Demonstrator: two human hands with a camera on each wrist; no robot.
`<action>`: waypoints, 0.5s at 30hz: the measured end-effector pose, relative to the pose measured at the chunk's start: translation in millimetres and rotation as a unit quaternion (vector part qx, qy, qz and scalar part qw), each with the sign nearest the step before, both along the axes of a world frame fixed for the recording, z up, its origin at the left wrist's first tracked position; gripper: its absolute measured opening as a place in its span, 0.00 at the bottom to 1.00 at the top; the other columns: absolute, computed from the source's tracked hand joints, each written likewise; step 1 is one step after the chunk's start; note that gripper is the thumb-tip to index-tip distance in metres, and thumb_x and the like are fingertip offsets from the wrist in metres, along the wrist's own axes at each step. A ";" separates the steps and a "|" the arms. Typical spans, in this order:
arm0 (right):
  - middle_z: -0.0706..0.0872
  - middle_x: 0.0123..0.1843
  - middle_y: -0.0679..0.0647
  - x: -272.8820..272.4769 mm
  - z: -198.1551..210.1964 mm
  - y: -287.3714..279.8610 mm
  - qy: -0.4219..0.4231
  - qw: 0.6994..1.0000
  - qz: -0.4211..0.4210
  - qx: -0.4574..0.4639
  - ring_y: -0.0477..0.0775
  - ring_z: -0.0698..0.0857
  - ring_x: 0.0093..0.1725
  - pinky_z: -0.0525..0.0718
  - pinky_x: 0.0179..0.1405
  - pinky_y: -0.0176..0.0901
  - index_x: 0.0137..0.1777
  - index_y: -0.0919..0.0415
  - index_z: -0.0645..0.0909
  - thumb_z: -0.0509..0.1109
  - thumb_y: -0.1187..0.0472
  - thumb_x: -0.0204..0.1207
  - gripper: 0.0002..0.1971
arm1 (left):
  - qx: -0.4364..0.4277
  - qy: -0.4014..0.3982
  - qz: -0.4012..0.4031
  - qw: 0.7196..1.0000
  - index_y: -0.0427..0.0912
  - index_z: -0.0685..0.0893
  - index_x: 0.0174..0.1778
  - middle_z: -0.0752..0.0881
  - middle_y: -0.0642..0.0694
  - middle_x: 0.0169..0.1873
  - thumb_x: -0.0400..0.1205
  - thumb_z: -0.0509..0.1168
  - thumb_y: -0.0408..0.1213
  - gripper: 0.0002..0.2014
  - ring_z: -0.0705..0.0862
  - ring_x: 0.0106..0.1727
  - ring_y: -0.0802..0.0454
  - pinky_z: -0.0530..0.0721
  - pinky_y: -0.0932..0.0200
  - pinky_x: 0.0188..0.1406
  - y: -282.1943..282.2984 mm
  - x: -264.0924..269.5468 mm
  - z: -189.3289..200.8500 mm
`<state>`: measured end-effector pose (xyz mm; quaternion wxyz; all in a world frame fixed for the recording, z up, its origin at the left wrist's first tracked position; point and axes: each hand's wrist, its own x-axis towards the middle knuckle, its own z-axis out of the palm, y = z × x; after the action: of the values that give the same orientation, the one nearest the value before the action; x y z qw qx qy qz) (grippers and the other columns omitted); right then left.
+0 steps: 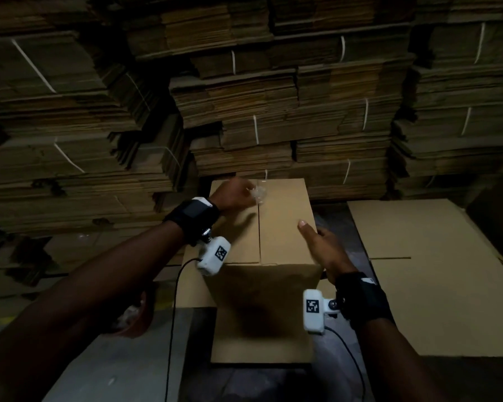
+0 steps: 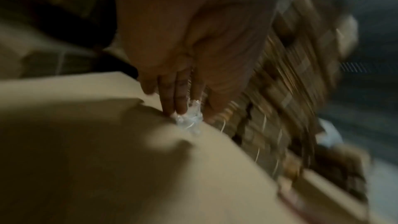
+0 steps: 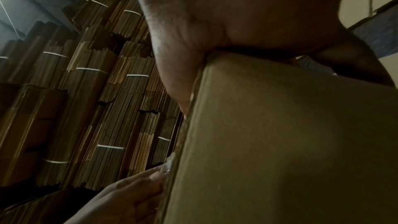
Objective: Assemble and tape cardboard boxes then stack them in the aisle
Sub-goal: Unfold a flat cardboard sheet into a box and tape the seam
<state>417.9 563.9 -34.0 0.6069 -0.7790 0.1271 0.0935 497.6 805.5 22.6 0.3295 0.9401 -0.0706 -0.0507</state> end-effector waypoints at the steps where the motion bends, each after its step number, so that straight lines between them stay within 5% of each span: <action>1: 0.91 0.53 0.51 1.2 -1.4 -0.3 0.003 1.000 -0.001 -0.001 0.51 0.87 0.52 0.84 0.51 0.48 0.61 0.53 0.86 0.69 0.35 0.80 0.23 | 0.070 -0.002 -0.034 0.997 0.46 0.89 0.57 0.90 0.41 0.53 0.73 0.77 0.59 0.24 0.88 0.55 0.40 0.86 0.43 0.57 -2.3 3.6 -5.0; 3: 0.91 0.56 0.52 2.6 -3.3 -0.3 0.004 1.000 -0.001 0.002 0.53 0.88 0.54 0.86 0.54 0.51 0.63 0.52 0.86 0.69 0.34 0.80 0.24 | 0.190 -0.017 -0.050 0.980 0.59 0.84 0.57 0.87 0.44 0.56 0.62 0.67 0.79 0.35 0.84 0.57 0.39 0.84 0.38 0.57 -5.2 9.9 -16.5; 4: 0.91 0.56 0.52 2.8 -3.4 -0.2 0.006 1.000 -0.001 0.002 0.52 0.88 0.53 0.86 0.52 0.50 0.63 0.52 0.86 0.69 0.34 0.80 0.25 | 0.215 -0.022 -0.040 0.976 0.59 0.82 0.58 0.86 0.44 0.58 0.59 0.65 0.81 0.39 0.83 0.59 0.39 0.83 0.37 0.58 -8.1 12.2 -18.7; 7: 0.88 0.56 0.49 2.7 -2.1 0.2 0.007 1.000 -0.001 -0.012 0.48 0.84 0.52 0.80 0.46 0.46 0.64 0.52 0.83 0.67 0.33 0.80 0.25 | 0.172 -0.046 -0.029 0.984 0.43 0.88 0.56 0.89 0.41 0.55 0.71 0.77 0.61 0.27 0.86 0.57 0.39 0.81 0.51 0.51 -12.8 20.0 -11.6; 10: 0.87 0.59 0.48 3.7 -3.4 -0.4 0.007 1.000 0.002 -0.009 0.44 0.82 0.53 0.79 0.51 0.48 0.68 0.51 0.83 0.68 0.33 0.80 0.27 | 0.103 -0.047 -0.001 0.994 0.32 0.92 0.46 0.91 0.33 0.44 0.80 0.71 0.43 0.15 0.88 0.48 0.37 0.73 0.54 0.39 -12.4 37.1 -2.7; 13: 0.86 0.58 0.46 4.1 -4.1 -1.5 0.014 1.000 0.005 0.001 0.42 0.82 0.54 0.78 0.49 0.46 0.71 0.50 0.81 0.68 0.32 0.79 0.28 | 0.027 -0.011 0.086 0.996 0.31 0.92 0.44 0.89 0.39 0.34 0.81 0.67 0.32 0.10 0.85 0.34 0.47 0.77 0.61 0.30 -6.3 53.8 -3.3; 15: 0.86 0.58 0.45 5.6 -5.5 -2.3 0.010 1.000 0.005 0.005 0.42 0.82 0.54 0.79 0.48 0.45 0.71 0.50 0.82 0.68 0.33 0.79 0.28 | -0.006 -0.001 0.093 0.996 0.36 0.92 0.40 0.88 0.44 0.30 0.81 0.69 0.31 0.07 0.85 0.33 0.50 0.79 0.61 0.32 -1.2 62.9 -5.5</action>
<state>423.5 561.7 -39.5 0.6087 -0.7758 0.1291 0.1046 560.5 804.3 17.1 0.3381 0.9408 0.0166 -0.0186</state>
